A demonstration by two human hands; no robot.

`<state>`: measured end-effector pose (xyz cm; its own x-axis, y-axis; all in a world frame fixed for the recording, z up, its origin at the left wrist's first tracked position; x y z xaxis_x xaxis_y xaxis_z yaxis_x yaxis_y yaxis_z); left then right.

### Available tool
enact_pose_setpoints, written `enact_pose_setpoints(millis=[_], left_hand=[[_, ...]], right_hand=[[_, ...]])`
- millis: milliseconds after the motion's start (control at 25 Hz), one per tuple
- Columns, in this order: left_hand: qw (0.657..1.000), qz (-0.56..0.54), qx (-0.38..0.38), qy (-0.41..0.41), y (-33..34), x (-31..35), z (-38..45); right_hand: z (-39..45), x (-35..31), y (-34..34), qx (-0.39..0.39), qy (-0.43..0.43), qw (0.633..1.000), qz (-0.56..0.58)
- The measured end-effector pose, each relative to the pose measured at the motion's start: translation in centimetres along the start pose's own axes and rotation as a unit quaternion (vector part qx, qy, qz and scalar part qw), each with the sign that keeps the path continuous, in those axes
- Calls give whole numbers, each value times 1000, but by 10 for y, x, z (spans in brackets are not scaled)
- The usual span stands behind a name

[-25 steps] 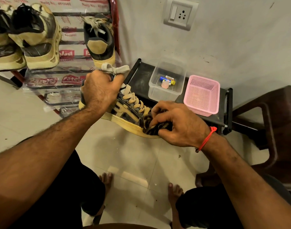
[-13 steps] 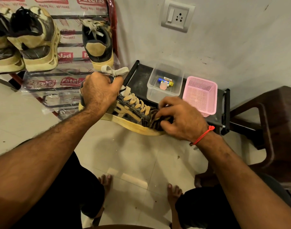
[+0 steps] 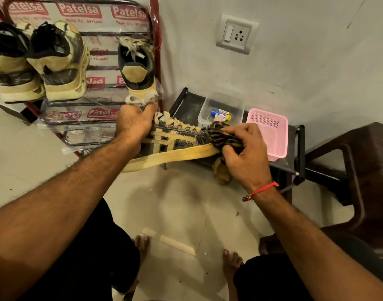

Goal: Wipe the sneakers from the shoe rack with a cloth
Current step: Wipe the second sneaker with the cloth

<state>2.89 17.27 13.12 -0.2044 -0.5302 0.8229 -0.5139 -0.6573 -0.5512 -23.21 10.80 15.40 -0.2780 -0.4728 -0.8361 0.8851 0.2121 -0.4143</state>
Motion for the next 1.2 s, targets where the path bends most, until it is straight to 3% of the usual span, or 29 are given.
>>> enact_pose_setpoints(millis=[80, 240, 480, 640, 760, 840, 920, 960, 1120, 1200], left_hand=[[996, -30, -77, -22, 7, 0, -6], [975, -9, -221, 29, 18, 10, -21], [943, 89, -309, 83, 35, 13, -33], [942, 112, -305, 83, 36, 9, -34], [956, 100, -266, 73, 41, 3, -30], [963, 102, -241, 57, 39, 2, -27], [963, 99, -244, 50, 38, 1, -23], [962, 94, -250, 51, 36, 2, -22], [959, 93, -259, 69, 40, 4, -27], [968, 96, -224, 67, 43, 5, -28]], right_hand=[[5, 12, 2, -6, 12, 1000, -23], [25, 23, -23, 64, 6, 997, -45], [26, 34, -30, 46, -4, 994, -102], [15, 21, -6, -51, -68, 972, -220], [-16, -11, 33, -151, -154, 961, -170], [-45, -33, 61, -258, -220, 933, -118], [-59, -38, 69, -334, -279, 889, -143], [-53, -34, 64, -326, -284, 886, -169], [3, -4, 18, -156, -161, 940, -259], [-8, -11, 29, -162, -183, 934, -262]])
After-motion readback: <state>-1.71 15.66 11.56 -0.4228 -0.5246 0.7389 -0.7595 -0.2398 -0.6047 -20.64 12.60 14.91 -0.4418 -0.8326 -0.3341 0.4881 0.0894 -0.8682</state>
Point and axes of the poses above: each hand's wrist, its own z-axis towards the middle knuckle, its own y-axis out of the palm, x = y × z, the point moved 5 cm from there along z, towards the middle knuckle, and after that the axes turned 10 degrees about z, right-handed, at the moved point
